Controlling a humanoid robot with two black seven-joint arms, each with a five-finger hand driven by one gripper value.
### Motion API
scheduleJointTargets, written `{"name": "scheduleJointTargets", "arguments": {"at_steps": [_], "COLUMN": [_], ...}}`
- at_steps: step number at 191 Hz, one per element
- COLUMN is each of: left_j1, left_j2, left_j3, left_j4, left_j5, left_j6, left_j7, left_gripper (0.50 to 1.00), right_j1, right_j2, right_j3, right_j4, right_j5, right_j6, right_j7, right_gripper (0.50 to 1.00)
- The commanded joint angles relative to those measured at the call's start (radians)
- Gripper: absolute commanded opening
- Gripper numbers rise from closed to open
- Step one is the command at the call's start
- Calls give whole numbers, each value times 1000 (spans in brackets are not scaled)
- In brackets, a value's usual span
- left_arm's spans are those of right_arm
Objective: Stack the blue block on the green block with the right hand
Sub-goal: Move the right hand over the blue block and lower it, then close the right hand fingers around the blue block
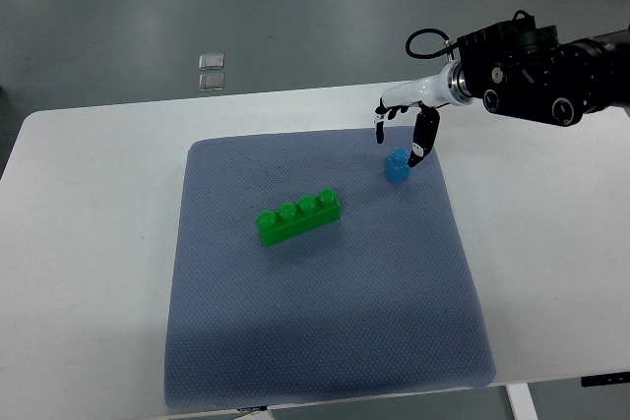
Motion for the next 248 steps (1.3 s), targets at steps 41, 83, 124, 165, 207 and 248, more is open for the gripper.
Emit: {"name": "scheduleJointTargets", "arguments": {"at_steps": [41,83,124,165,207,248], "left_j1": [0,0,0,0,0,0], "left_j2": [0,0,0,0,0,0], "left_j3": [0,0,0,0,0,0], "left_j4": [0,0,0,0,-1,-1], "left_j5": [0,0,0,0,0,0], "left_j6": [0,0,0,0,0,0], "left_j7": [0,0,0,0,0,0], "left_gripper": [1000,1000,1000,1000,1000,1000], "right_j1": [-39,-82,-111,-133,-148,-159], "right_j2": [20,21,43,49,49,55], "right_j3": [14,16,28,43,43,43], "right_j4": [-35,-47,-53,-64,-72,-87], "right_j5": [16,22,51,62,62,60], "right_j6": [-37,-80,-100,-117,-125,-125], "right_j7": [-18,-20,-38,-41,-57,-61], "right_gripper": [907,905,885,866,840,830]}}
